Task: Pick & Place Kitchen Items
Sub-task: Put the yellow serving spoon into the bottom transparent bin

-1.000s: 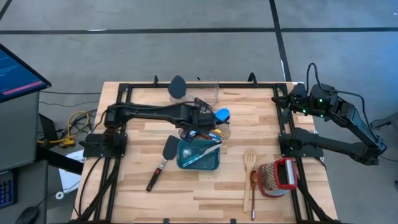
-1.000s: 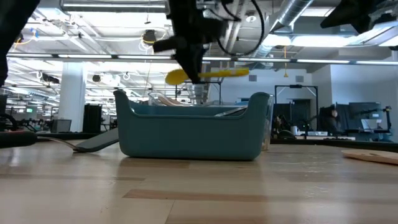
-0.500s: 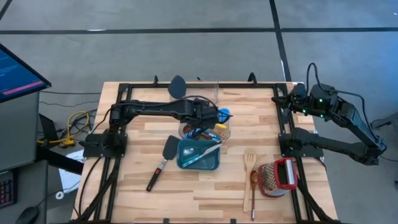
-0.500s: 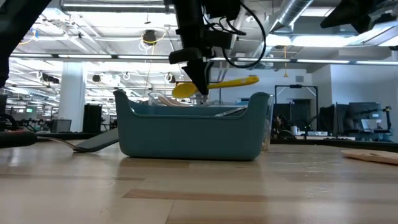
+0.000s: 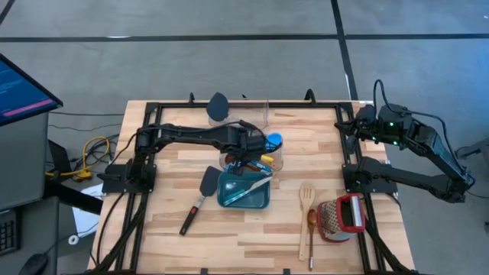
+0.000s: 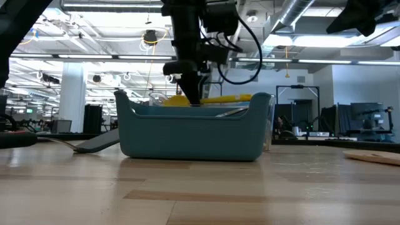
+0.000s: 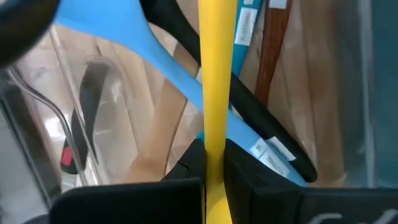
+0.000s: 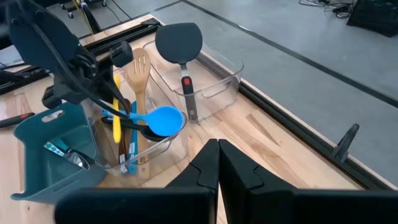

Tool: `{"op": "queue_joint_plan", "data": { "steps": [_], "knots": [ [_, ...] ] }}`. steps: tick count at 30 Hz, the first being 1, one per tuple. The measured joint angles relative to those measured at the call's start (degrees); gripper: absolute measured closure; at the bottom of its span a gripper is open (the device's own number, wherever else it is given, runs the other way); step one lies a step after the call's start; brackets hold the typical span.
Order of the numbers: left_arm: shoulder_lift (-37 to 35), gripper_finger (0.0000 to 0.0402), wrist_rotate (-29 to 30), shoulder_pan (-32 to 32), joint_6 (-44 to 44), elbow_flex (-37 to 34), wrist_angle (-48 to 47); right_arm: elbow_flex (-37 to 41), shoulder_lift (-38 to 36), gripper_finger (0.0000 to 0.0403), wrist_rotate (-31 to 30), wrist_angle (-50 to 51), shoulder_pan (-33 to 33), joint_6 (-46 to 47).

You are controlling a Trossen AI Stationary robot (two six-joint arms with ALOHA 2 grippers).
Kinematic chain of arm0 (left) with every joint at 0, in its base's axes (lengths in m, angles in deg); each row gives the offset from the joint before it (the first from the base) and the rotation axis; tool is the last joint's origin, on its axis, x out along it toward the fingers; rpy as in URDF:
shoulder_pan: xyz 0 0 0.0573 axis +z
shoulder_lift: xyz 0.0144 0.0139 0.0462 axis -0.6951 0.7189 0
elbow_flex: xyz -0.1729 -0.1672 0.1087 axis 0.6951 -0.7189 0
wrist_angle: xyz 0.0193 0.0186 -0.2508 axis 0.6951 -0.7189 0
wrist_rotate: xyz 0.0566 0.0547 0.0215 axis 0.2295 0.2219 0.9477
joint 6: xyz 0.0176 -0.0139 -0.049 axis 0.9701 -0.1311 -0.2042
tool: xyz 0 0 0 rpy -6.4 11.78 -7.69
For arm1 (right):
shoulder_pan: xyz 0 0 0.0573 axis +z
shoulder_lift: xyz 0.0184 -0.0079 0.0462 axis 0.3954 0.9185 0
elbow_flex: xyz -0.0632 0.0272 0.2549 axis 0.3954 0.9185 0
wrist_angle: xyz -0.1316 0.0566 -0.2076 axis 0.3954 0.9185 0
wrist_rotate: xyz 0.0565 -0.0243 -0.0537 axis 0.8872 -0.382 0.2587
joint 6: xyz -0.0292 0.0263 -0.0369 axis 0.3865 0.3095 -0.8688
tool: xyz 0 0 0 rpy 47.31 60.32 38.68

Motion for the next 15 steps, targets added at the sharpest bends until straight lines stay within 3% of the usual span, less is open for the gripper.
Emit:
{"op": "queue_joint_plan", "data": {
  "steps": [10, 15],
  "knots": [
    [0.0, 0.0393, 0.02, -0.02, -1.49, -4.49, 4.57, 0.0, 0.0, 0.0403, -0.01, -0.02, 0.0, 0.02],
    [0.0, 0.0369, 0.05, -0.23, -1.41, -4.49, 8.53, 0.0, 0.0, 0.0403, -0.01, -0.04, 0.0, 0.03]
  ]
}}
